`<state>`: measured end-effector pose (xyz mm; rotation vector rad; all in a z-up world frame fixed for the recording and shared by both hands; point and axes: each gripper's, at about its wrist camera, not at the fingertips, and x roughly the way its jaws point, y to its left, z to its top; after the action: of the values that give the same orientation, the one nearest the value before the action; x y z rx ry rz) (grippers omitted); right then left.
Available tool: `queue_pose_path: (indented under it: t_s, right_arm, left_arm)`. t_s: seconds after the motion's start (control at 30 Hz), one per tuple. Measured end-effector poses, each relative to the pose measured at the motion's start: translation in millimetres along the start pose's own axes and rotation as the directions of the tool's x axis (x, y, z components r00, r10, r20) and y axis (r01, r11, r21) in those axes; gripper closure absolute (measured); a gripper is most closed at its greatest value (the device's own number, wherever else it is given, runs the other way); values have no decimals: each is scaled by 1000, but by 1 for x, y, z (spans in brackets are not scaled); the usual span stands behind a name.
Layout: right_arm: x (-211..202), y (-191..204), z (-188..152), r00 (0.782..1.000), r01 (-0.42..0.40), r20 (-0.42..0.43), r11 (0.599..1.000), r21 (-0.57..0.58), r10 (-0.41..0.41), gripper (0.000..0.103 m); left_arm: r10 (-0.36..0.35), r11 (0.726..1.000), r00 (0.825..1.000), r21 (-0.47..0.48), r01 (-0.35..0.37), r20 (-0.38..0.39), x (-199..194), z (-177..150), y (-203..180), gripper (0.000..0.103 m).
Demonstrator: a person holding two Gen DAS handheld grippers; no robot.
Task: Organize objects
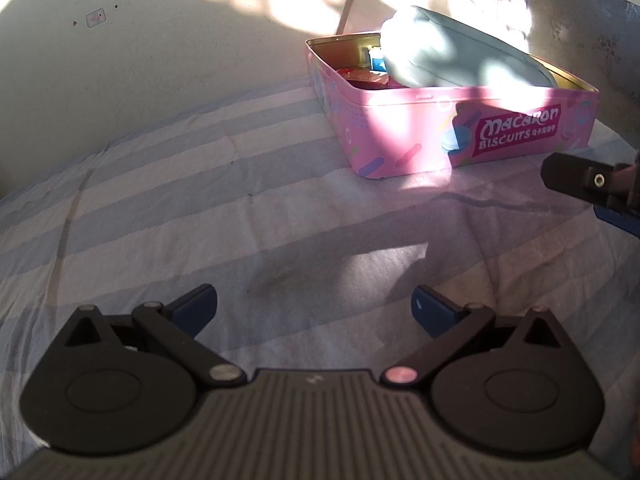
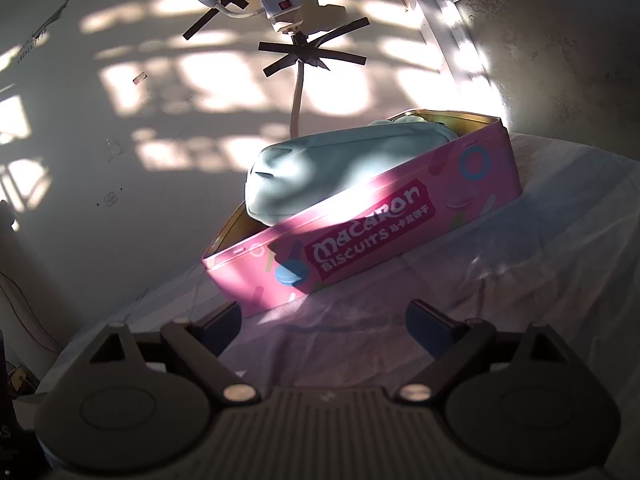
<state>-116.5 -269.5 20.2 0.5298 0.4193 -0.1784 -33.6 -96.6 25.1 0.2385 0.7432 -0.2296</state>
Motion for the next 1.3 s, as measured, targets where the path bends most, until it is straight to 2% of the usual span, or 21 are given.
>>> queue_pose_path:
  t_s: [1.3]
  right_arm:
    - [1,-1,0,1000,-1,-7,1000,6,1,10]
  left_arm:
    - [-17,1000,1000,-1,17,-23,3,0,-3,0]
